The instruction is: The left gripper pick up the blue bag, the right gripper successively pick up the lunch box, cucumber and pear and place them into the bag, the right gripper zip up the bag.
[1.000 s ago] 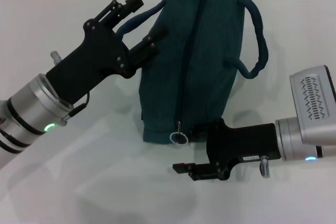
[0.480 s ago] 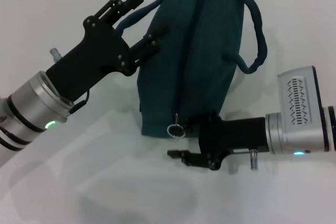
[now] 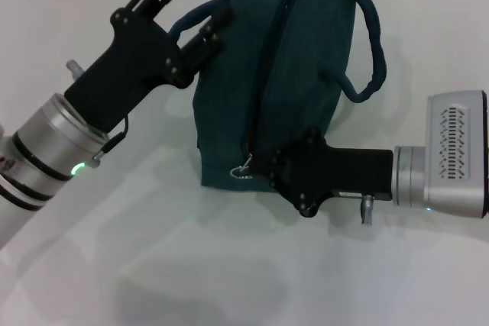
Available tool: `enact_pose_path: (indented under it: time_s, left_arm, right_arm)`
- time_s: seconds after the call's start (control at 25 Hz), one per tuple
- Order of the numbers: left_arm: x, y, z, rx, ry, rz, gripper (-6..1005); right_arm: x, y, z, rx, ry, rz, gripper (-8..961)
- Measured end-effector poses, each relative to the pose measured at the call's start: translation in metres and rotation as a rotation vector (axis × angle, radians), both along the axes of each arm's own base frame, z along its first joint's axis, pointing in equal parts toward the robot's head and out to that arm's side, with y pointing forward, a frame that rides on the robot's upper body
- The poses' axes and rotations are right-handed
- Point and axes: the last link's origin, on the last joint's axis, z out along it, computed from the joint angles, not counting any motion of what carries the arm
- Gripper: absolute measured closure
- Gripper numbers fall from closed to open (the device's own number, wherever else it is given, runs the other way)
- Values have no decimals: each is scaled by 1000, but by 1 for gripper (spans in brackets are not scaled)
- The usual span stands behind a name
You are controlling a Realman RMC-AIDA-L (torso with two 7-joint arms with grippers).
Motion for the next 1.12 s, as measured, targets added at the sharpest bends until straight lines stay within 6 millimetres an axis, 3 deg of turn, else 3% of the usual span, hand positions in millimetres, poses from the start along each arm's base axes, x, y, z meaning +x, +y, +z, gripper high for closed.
enact_pose_path:
  time_s: [0.32, 0.56, 0.88, 1.12]
  left_arm:
    - [-2, 2, 5, 32, 1, 6, 302]
    - [-5, 1, 10, 74, 3, 15, 302]
    - [-11, -3, 9, 73, 3, 38, 302]
    - [-26, -23, 11, 74, -19, 77, 303]
  right_arm:
    - [5, 2, 7, 31, 75, -59, 951]
    - [9, -7, 15, 103, 159, -26, 952]
    - [-3, -7, 22, 171, 225, 61, 953]
    - [-12, -3, 26, 251, 231, 161, 954]
